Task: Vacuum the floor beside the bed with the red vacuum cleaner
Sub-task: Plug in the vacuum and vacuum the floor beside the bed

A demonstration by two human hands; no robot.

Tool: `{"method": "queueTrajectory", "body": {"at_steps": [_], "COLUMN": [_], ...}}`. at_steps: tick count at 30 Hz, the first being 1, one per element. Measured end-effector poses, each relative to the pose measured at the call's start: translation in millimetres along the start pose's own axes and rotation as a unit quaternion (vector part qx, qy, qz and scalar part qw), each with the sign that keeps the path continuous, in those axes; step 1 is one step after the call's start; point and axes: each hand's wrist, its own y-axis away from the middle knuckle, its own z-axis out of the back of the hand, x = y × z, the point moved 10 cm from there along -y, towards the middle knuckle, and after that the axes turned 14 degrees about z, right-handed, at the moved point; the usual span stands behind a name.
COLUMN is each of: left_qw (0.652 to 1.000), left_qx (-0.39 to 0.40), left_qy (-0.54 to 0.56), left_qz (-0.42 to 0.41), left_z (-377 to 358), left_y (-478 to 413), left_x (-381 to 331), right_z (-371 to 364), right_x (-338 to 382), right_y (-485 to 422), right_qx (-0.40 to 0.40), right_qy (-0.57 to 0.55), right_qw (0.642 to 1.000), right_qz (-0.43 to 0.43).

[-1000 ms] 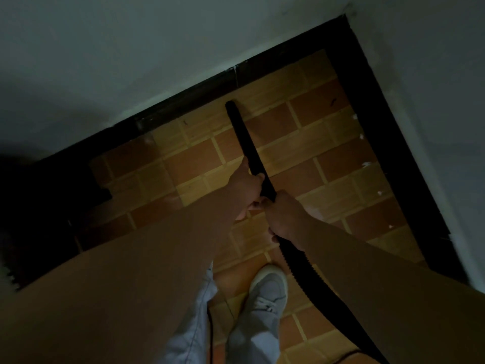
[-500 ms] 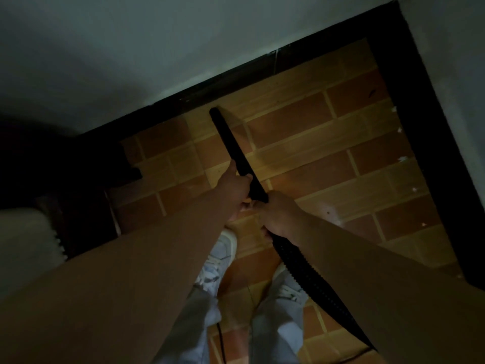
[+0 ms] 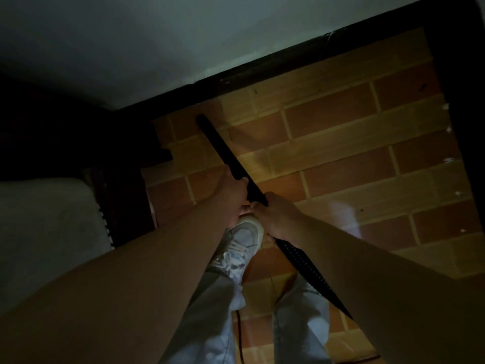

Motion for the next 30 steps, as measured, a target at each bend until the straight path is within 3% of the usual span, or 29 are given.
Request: {"method": "queueTrajectory", "body": {"at_steps": [22,30], "left_qw": [0.995,0.999], "left_qx": [-0.073,-0.028], "left_qy": [0.068,-0.015], "left_qz": [0.029,-0.011], "left_z": [60,49], "left_y": [-11,-12], "left_x": [-10,-23], "right_z": [-34,-26], "right_x": [40,39], "right_y": [-36,-18], "right_qx": [0.03,-0.012], "right_qy": [0.025,0.021], "right_qw": [0.999,1.0], "right_qz": [0.003,-0.009]}}
